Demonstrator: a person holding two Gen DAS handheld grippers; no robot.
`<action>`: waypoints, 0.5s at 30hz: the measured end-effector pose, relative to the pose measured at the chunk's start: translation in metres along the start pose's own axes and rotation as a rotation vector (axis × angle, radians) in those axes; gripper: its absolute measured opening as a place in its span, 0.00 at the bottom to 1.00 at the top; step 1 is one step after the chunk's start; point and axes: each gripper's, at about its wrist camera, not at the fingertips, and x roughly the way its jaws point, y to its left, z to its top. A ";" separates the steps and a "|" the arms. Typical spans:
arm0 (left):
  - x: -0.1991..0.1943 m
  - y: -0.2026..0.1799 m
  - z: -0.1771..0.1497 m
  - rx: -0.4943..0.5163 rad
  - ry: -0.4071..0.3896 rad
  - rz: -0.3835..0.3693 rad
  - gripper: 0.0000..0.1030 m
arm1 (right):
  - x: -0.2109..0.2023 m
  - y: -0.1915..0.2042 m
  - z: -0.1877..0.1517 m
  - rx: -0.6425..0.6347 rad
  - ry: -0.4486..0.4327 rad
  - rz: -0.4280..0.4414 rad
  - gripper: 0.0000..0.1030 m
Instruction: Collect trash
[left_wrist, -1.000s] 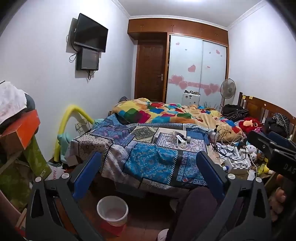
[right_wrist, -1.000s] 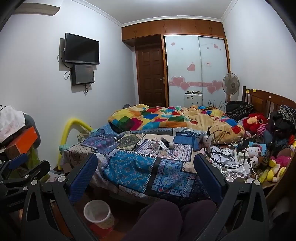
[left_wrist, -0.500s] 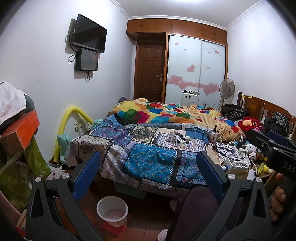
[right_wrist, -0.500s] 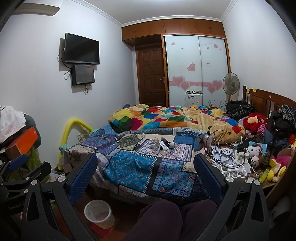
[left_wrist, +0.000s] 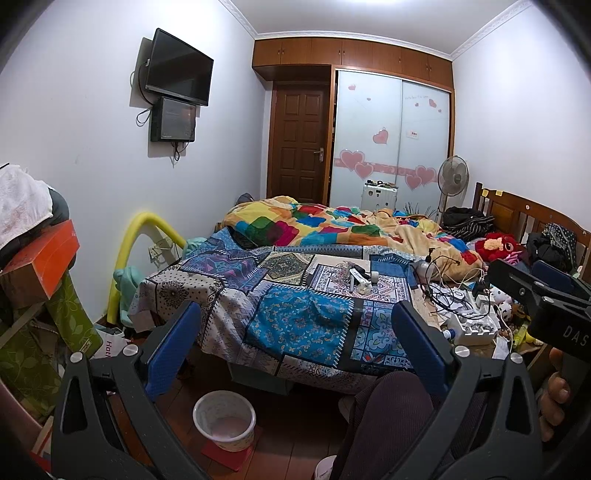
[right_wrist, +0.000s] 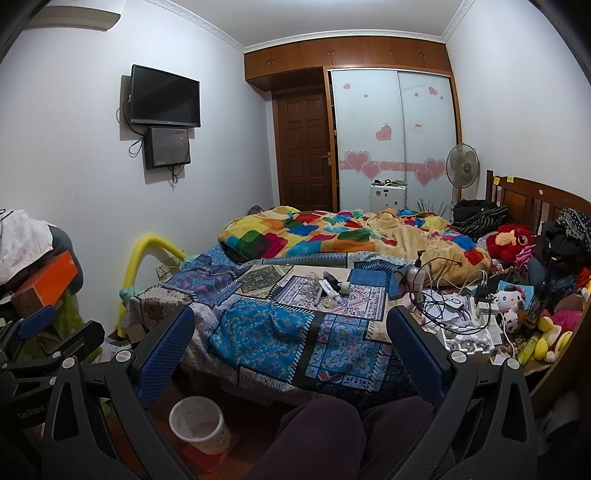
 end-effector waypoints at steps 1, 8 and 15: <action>0.000 0.000 0.000 0.000 -0.001 -0.001 1.00 | 0.000 0.000 0.000 0.000 0.000 0.000 1.00; 0.000 0.000 0.000 0.001 -0.002 0.001 1.00 | 0.000 0.000 0.000 0.001 0.001 0.000 1.00; 0.000 -0.001 0.003 0.003 -0.001 -0.001 1.00 | 0.000 0.000 0.000 0.001 0.000 0.000 1.00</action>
